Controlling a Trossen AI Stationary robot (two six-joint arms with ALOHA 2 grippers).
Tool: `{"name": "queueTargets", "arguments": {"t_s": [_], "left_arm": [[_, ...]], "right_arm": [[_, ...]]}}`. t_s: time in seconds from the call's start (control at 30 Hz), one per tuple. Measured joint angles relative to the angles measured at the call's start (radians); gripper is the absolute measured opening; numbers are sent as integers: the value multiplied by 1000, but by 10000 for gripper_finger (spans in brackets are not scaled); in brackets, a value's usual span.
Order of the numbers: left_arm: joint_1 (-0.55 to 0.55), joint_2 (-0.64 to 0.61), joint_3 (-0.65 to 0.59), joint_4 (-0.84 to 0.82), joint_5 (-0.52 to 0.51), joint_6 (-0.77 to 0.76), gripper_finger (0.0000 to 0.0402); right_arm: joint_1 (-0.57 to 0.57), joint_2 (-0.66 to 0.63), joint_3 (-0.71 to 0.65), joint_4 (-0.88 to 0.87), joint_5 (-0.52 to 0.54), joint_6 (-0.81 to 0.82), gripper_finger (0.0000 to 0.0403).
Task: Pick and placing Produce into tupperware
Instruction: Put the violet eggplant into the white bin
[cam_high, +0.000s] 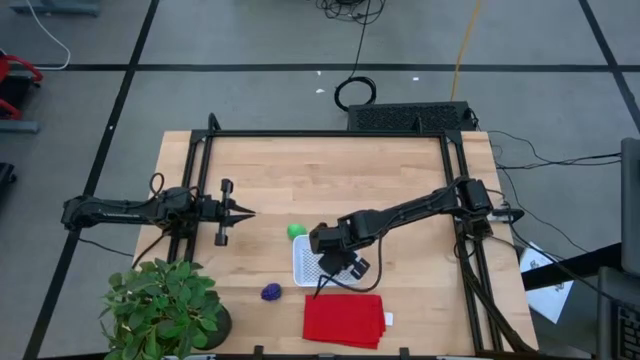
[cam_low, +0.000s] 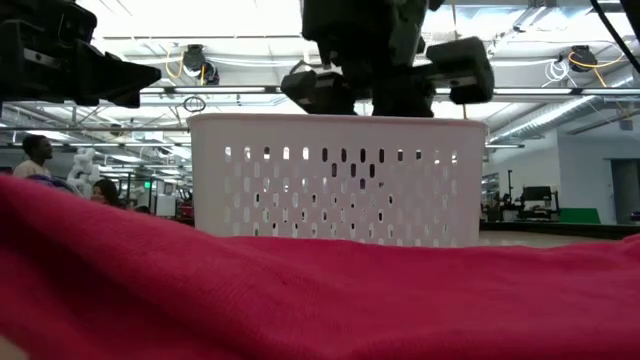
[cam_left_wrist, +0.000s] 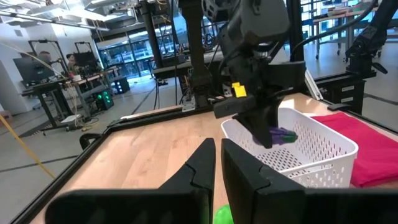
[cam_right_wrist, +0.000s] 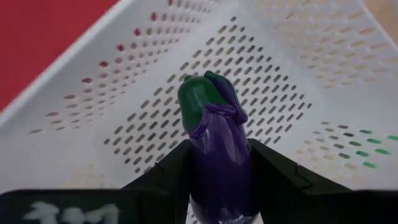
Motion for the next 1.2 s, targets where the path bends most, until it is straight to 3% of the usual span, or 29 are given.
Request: {"name": "queueTargets", "arguments": {"t_s": [0.43,1.2], "left_arm": [[0,0,0,0,0,-2,31],[0,0,0,0,0,-2,31]], "right_arm": [[-13,0,-38,67,0,125,128],[-17,38,-37,34,-1,185,128]]}}
